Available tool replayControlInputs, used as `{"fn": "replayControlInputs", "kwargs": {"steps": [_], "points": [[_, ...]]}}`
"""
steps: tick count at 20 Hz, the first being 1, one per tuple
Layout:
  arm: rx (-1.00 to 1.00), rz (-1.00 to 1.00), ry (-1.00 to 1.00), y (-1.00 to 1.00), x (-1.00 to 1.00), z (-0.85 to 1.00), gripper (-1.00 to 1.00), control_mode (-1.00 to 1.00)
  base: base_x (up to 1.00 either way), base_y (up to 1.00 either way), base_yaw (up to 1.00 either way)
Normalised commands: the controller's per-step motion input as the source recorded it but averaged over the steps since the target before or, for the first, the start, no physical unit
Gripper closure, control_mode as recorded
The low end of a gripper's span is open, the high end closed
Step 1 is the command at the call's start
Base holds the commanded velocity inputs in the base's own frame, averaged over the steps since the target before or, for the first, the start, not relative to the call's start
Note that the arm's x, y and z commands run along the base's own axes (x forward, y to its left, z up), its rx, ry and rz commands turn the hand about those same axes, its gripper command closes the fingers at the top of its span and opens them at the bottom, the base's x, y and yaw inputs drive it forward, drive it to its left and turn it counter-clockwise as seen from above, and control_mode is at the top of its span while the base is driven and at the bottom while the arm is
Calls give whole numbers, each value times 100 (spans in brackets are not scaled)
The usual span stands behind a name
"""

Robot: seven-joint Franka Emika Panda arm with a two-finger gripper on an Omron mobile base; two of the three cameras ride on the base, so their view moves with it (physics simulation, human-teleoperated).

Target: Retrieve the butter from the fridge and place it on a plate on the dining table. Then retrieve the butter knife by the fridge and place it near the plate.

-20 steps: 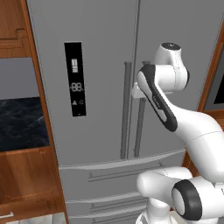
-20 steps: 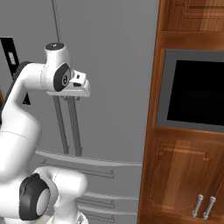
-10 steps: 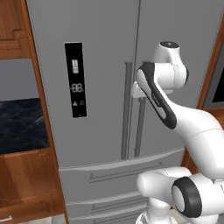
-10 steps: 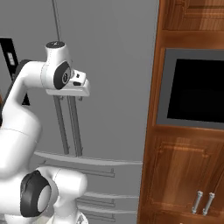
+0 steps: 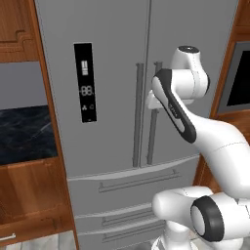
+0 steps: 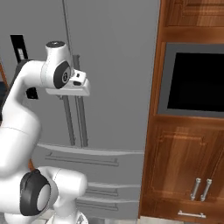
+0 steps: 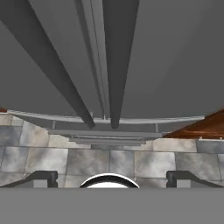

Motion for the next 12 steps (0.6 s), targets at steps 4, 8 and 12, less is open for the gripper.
{"fn": "replayControlInputs", "kwargs": {"steps": [4, 8, 12], "points": [[0, 0, 0, 0, 0, 0, -100, 100, -39, 25, -3], [0, 0, 0, 0, 0, 0, -100, 100, -23, 34, -3], [0, 0, 0, 0, 0, 0, -100, 100, -15, 31, -2]]}}
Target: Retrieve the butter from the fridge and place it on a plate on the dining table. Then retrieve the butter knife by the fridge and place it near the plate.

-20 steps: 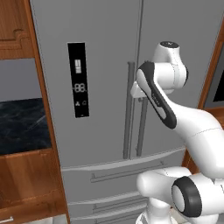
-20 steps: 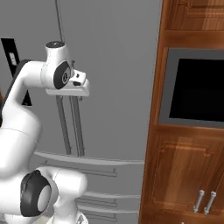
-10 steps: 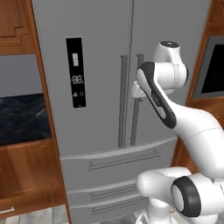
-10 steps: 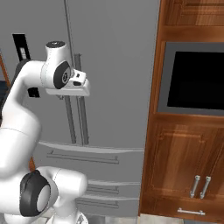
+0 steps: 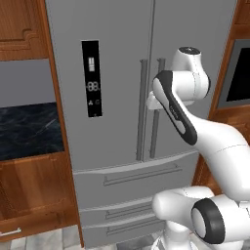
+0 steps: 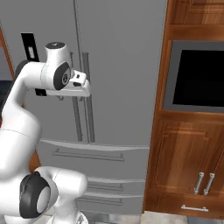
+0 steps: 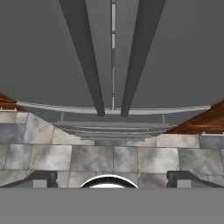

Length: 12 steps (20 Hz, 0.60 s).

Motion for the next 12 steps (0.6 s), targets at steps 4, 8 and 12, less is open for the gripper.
{"fn": "replayControlInputs", "kwargs": {"steps": [4, 8, 12], "points": [[0, 0, 0, 0, 0, 0, -100, 100, -36, 8, 0], [0, 0, 0, 0, 0, 0, -100, 100, -50, 1, -1], [0, 0, 0, 0, 0, 0, -100, 100, -16, 2, -1]]}}
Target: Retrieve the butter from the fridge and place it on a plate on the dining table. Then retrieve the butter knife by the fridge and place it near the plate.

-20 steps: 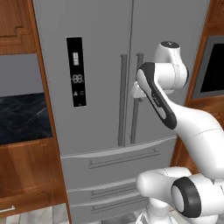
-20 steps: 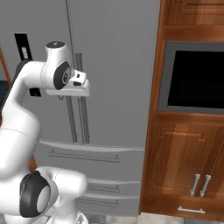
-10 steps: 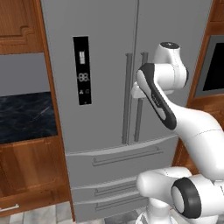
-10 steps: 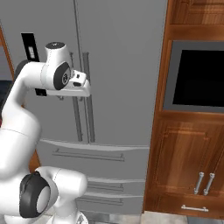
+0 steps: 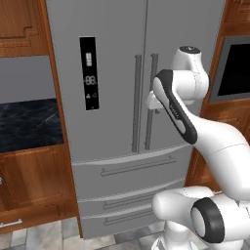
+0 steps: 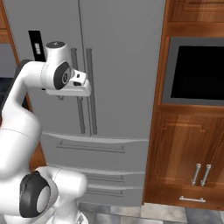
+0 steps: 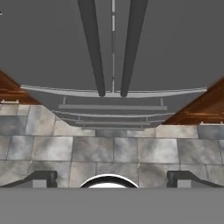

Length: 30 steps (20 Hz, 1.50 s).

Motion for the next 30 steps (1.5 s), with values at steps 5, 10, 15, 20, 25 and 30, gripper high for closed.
{"fn": "replayControlInputs", "kwargs": {"steps": [5, 10, 15, 20, 25, 30], "points": [[0, 8, -18, -13, 39, -19, -100, -100, 0, 0, 0], [0, 2, -28, -15, 86, -19, -100, -100, 0, 0, 0], [0, -6, -8, -1, 74, 0, -100, -100, 0, 0, 0], [0, -10, 0, 0, 85, 0, -100, -100, 0, 0, 0], [0, -1, -12, 0, 49, -2, -100, -100, 0, 0, 0], [0, 0, -22, 0, 40, -8, -100, -100, 0, 0, 0]]}}
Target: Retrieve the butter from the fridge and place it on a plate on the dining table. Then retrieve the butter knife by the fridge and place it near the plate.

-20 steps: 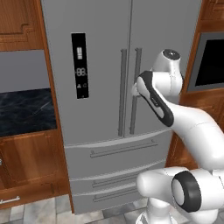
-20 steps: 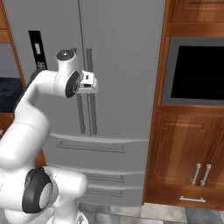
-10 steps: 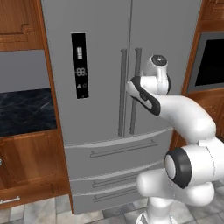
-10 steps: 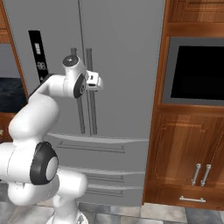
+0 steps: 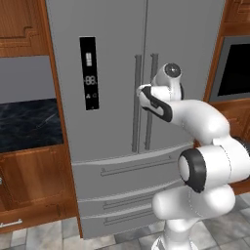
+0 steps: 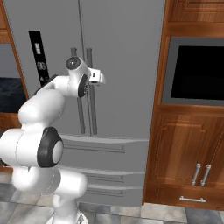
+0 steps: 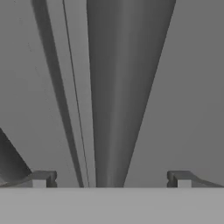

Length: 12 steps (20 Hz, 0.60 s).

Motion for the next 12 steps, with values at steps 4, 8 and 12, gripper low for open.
{"fn": "replayControlInputs", "kwargs": {"steps": [4, 8, 12], "points": [[0, 0, -13, 0, 53, -5, -100, -100, 0, 0, 0], [0, 0, 0, 0, 55, 0, -100, -100, 0, 0, 0], [0, 0, 0, 0, 35, 0, 100, -100, 0, 0, 0]]}}
